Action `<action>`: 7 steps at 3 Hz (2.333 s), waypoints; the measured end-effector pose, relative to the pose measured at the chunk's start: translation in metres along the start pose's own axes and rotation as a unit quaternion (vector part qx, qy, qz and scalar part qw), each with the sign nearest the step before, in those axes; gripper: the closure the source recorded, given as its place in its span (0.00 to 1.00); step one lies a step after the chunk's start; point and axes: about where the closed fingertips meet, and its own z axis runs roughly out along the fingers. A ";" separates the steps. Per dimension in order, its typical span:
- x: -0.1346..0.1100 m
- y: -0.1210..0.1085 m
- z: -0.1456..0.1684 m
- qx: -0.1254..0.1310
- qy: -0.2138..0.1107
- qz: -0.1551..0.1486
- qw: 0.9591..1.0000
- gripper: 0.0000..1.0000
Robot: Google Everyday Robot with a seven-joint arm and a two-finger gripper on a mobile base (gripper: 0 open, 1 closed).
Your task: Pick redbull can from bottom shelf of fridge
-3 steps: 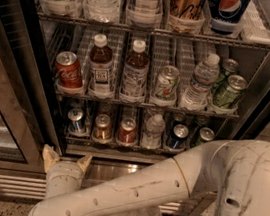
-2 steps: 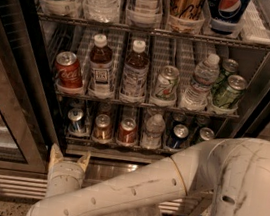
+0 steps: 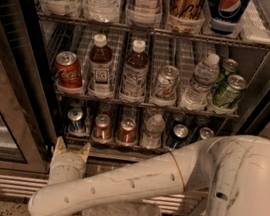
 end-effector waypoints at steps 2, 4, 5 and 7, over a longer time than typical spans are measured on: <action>-0.004 -0.004 0.030 0.010 0.007 -0.013 1.000 0.45; -0.010 -0.005 0.051 0.014 0.009 -0.029 0.999 0.44; -0.014 0.003 0.063 0.007 0.010 -0.043 0.999 0.40; -0.017 0.010 0.078 0.004 0.009 -0.064 0.998 0.39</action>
Offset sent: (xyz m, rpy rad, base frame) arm 0.0414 -0.0048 -0.0100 -0.0524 0.0182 -0.0237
